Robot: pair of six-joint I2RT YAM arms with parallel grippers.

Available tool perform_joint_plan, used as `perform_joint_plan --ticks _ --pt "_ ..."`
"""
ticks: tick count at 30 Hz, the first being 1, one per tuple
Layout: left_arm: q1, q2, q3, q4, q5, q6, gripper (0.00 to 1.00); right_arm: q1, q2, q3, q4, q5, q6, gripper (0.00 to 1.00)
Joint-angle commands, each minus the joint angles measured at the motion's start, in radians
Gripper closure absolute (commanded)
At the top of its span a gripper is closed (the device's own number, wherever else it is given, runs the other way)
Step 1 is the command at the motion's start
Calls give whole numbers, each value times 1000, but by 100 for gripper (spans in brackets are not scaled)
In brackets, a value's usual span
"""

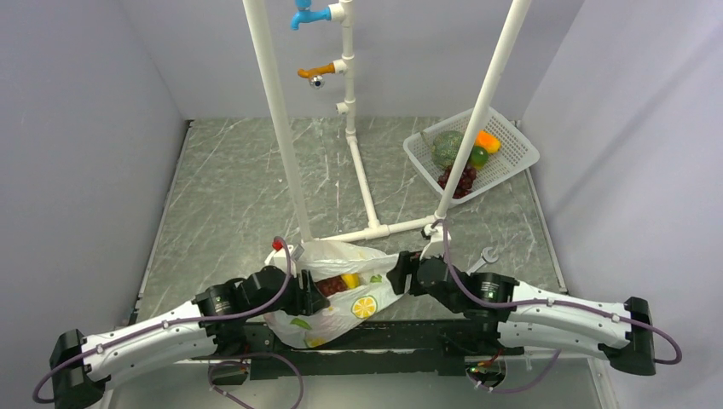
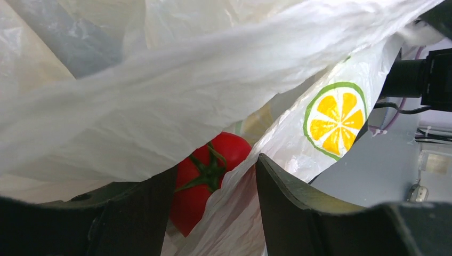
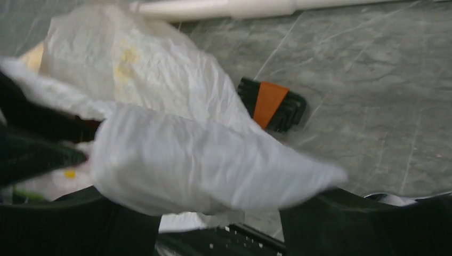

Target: Take the fake fruits out of the plastic bag

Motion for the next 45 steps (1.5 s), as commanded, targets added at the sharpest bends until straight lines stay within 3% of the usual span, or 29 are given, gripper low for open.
perform_joint_plan --ticks 1,4,7,13,17,18,20,22,24,31,34,37,42,45 --pt "-3 -22 34 -87 -43 17 38 -3 -60 17 -72 -254 -56 23" --pt "-3 -40 52 -106 -55 18 38 -1 -78 94 -166 -356 -63 3" --pt "-3 -54 63 -108 -70 25 38 -3 -101 153 -200 -493 -115 1" --pt "-3 -45 74 -101 -74 33 37 -2 -156 319 -308 -529 -203 1" --pt "-3 -28 75 -87 -69 35 37 -1 -163 353 -169 -728 -316 3" --pt "-3 -24 73 -75 -65 37 37 -2 -141 354 -119 -771 -335 6" --pt "-3 -17 70 -59 -64 42 37 0 -78 346 -9 -857 -359 23" --pt "-3 -6 73 -56 -65 41 37 -1 0 330 84 -805 -365 48" --pt "-3 3 83 -54 -56 41 37 -1 66 262 241 -729 -372 59" --pt "-3 9 71 12 -23 19 38 0 272 23 672 -382 -401 63" --pt "-3 10 68 43 -15 27 35 -1 375 30 670 -243 -405 67" --pt "-3 1 82 59 -4 40 30 0 446 13 707 -235 -420 69" --pt "-3 -16 150 27 -69 82 22 54 415 -56 676 -233 -372 70" --pt "-2 17 193 8 -149 94 22 134 379 -75 608 -200 -358 69"
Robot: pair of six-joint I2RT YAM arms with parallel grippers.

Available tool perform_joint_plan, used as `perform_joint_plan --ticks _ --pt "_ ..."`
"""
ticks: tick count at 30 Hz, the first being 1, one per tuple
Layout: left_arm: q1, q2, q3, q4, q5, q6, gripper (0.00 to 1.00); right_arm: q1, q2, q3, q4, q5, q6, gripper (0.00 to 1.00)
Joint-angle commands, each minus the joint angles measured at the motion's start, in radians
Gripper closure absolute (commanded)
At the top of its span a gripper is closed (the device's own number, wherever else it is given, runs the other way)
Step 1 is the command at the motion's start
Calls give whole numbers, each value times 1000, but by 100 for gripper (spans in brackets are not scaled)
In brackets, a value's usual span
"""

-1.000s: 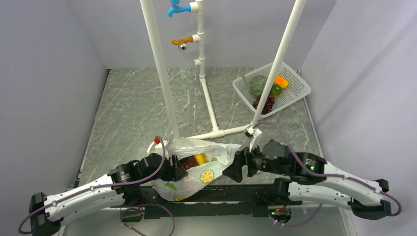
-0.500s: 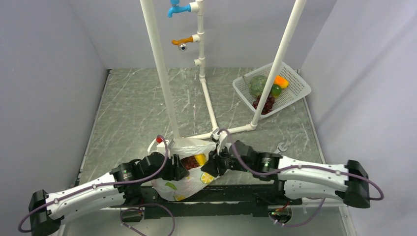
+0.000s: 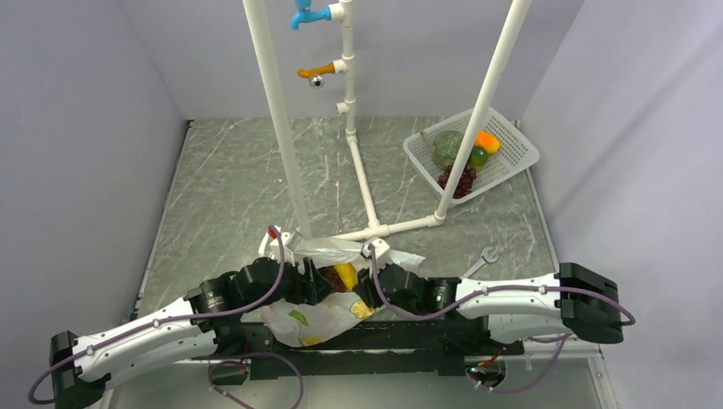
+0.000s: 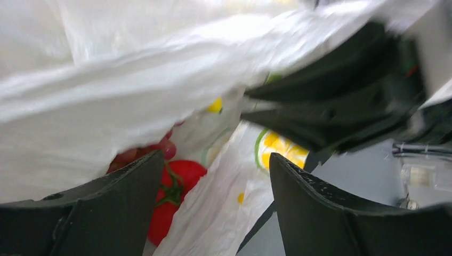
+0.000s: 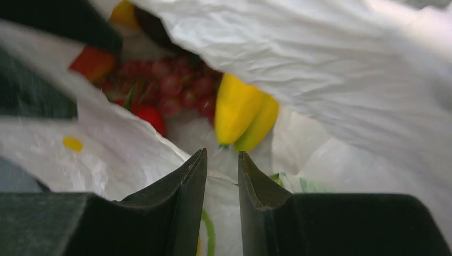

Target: Take the fake fruits out of the plastic bag

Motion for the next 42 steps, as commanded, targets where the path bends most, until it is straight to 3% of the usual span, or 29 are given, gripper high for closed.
perform_joint_plan --ticks 1,8,17,22,27,31,36,42 --pt "-2 36 99 11 -127 35 22 99 -52 -32 -39 72 34 69" --pt "6 98 125 -121 -279 -14 19 145 2 -146 -57 99 201 68" --pt "6 -118 4 -112 -214 -52 15 147 -23 -44 -167 143 160 58" --pt "6 -218 -62 -63 -184 -73 15 150 -114 34 -176 95 78 40" --pt "5 -220 -44 -82 -182 -81 15 145 -51 126 -149 179 43 21" --pt "6 -187 -31 -45 -168 -70 15 118 21 149 -75 189 26 22" --pt "6 -121 -9 -12 -138 -41 15 76 124 193 -57 221 -4 34" --pt "6 -90 45 -87 -151 -18 15 44 239 207 14 223 -43 48"
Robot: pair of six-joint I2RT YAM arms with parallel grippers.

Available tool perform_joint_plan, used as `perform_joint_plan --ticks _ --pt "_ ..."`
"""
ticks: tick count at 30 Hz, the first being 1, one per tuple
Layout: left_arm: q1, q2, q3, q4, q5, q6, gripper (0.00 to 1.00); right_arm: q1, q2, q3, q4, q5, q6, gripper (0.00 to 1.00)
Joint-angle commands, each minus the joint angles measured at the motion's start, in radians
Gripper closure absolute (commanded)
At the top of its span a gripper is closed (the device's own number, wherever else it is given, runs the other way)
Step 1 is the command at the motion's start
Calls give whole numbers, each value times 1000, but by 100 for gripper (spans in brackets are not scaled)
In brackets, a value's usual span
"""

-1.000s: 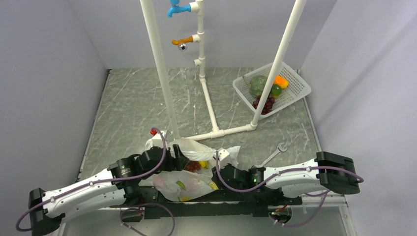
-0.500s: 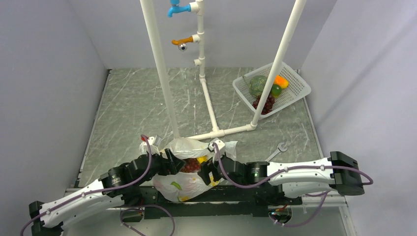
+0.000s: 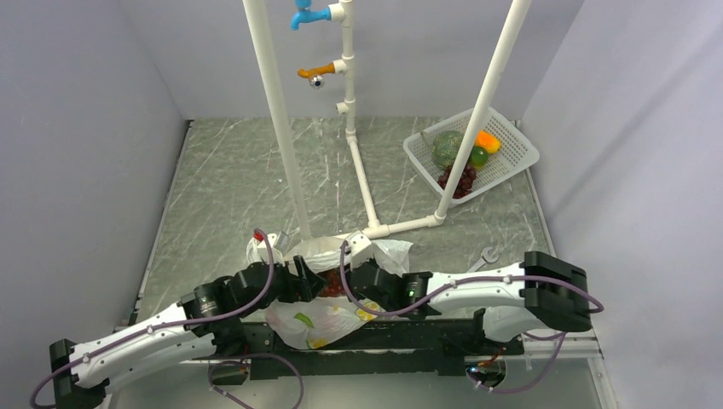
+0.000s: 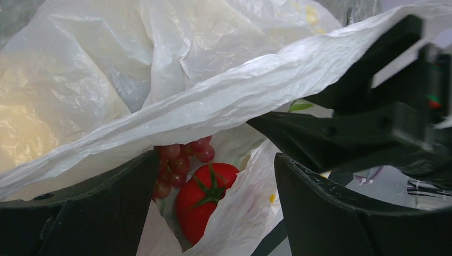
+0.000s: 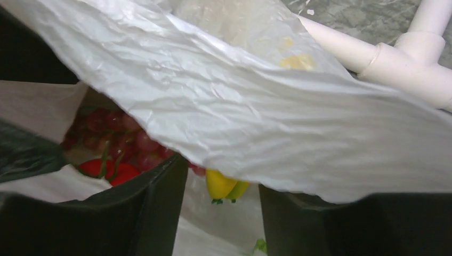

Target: Take the fake fruits out of the plastic bag

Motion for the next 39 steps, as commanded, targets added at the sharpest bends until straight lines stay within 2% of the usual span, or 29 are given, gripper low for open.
perform_joint_plan --ticks 1,8,13,21,25,28,30,34,39 --pt "2 2 74 -32 -5 32 15 -21 66 46 103 18 -46 49" --pt "2 -21 32 2 -7 8 15 -26 195 71 119 53 -62 51" --pt "2 -13 24 -38 -17 -12 16 -26 227 98 102 71 -79 67" --pt "3 -18 94 -134 -58 36 16 -11 22 68 -11 55 -79 87" --pt "2 -29 133 -130 -51 80 16 -12 -96 34 -90 35 -62 91" --pt "3 -31 169 -150 -65 103 16 -15 -161 -5 -90 -37 -100 92" --pt "3 -31 207 -178 -84 121 15 -15 -165 -23 -93 -59 -124 100" --pt "3 -20 291 -242 -155 184 15 -16 -163 -32 -135 -82 -131 100" --pt "3 30 363 -350 -234 187 13 -12 -258 -53 -153 -179 -155 100"
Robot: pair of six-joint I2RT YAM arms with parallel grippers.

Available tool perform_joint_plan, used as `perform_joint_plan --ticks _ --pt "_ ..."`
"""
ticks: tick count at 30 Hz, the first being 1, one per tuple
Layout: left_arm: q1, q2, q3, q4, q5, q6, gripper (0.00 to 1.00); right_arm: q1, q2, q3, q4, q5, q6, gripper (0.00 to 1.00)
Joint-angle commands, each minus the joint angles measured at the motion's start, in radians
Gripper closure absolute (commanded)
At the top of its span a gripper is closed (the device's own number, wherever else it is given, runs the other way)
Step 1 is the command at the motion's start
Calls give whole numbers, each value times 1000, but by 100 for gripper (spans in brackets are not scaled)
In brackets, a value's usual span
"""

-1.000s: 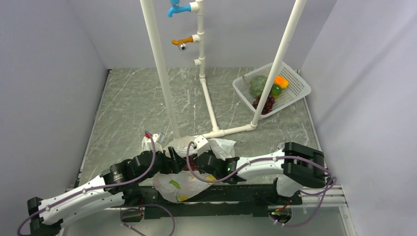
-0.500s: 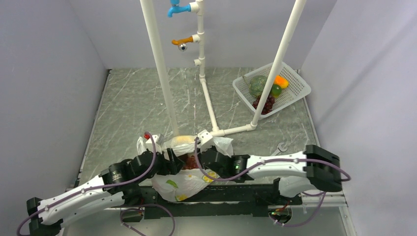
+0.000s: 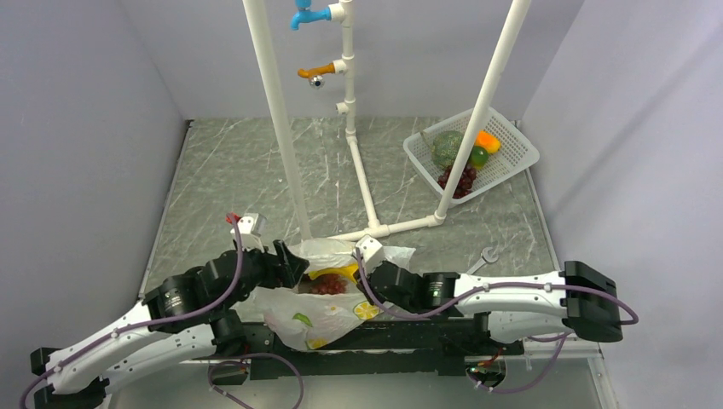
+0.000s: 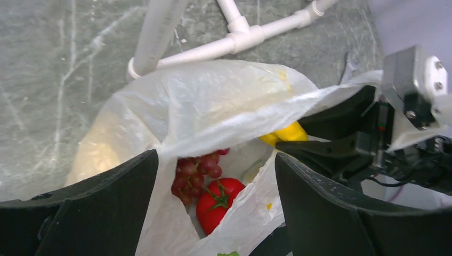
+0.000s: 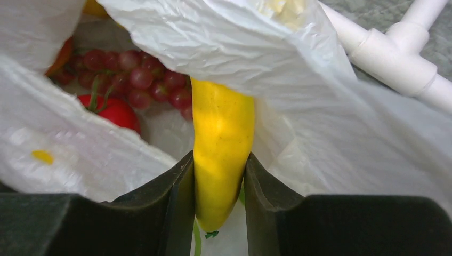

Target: Take the fake fruits out of the plastic bag

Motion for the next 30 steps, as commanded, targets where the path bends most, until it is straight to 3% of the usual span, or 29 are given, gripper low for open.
perform_joint_plan --ticks 1,7,9,14,18,21,27,30 --pt "1 39 61 -86 -79 38 13 4 -109 -14 -9 -105 -45 100" --pt "1 -76 29 116 85 70 12 4 -244 -78 84 -227 -92 100" --pt "1 -114 62 112 92 73 12 4 -269 -80 120 -271 -91 100" --pt "1 -123 251 20 57 142 9 2 -217 -22 114 -337 -94 100" --pt "1 -61 429 -204 -16 145 8 2 -262 -23 161 -339 -64 100" --pt "1 -57 431 -342 -82 91 7 1 -275 7 187 -291 -22 100" --pt "1 -158 386 -400 -117 38 4 -1 -225 107 156 -260 -38 100" --pt "0 -186 367 -532 -191 -52 3 -2 -225 123 156 -261 -49 100"
